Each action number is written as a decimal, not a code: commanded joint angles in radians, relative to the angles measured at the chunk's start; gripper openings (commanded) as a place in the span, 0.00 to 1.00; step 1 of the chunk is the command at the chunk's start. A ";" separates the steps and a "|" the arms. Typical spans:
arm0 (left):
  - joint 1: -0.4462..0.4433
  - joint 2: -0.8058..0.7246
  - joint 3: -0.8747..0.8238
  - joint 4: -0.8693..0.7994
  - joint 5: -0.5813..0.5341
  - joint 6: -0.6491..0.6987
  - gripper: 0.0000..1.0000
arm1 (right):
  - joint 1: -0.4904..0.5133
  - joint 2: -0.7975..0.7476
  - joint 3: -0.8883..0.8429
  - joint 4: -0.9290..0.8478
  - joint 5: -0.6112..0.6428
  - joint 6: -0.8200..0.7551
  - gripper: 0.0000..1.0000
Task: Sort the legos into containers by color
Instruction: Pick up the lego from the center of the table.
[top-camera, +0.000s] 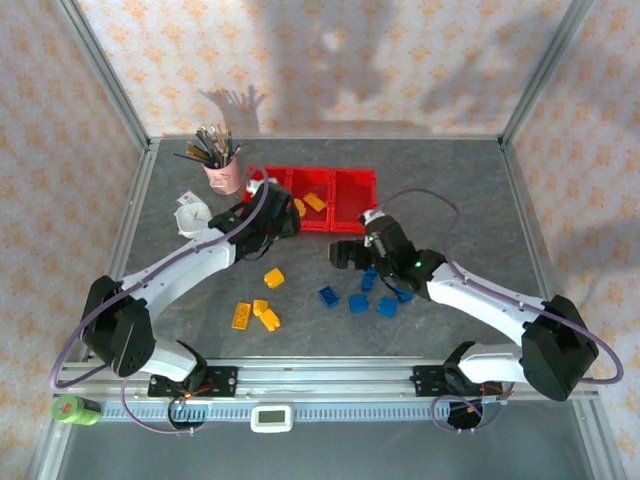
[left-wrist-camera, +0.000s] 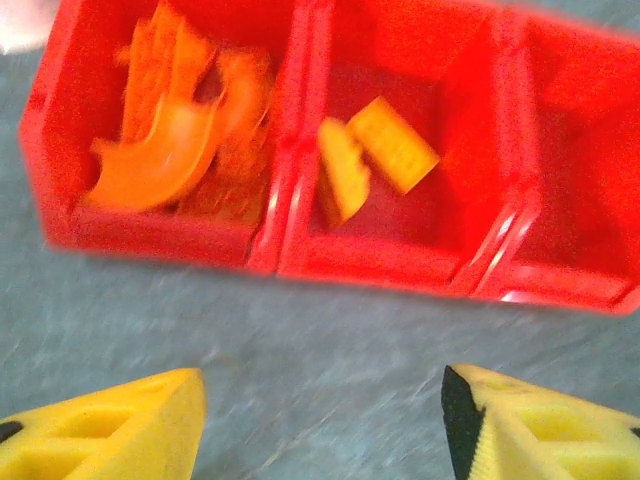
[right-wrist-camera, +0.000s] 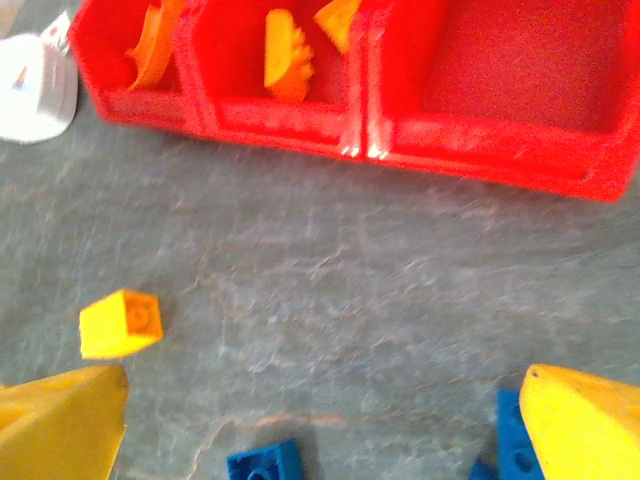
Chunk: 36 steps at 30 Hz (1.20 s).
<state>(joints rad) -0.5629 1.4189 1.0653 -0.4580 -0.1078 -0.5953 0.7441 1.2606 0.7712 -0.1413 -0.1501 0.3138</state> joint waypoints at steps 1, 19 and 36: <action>-0.017 -0.069 -0.097 -0.052 0.002 -0.064 0.69 | 0.054 0.014 -0.028 0.013 0.009 0.015 1.00; -0.030 -0.133 -0.386 0.003 0.040 -0.186 0.84 | 0.151 0.103 -0.102 0.150 0.016 0.063 1.00; -0.053 0.063 -0.312 0.150 0.096 -0.166 0.78 | 0.151 0.094 -0.108 0.133 0.080 0.043 1.00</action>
<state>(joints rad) -0.6056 1.4578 0.7219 -0.3225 -0.0067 -0.7620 0.8913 1.3663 0.6796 -0.0135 -0.1165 0.3660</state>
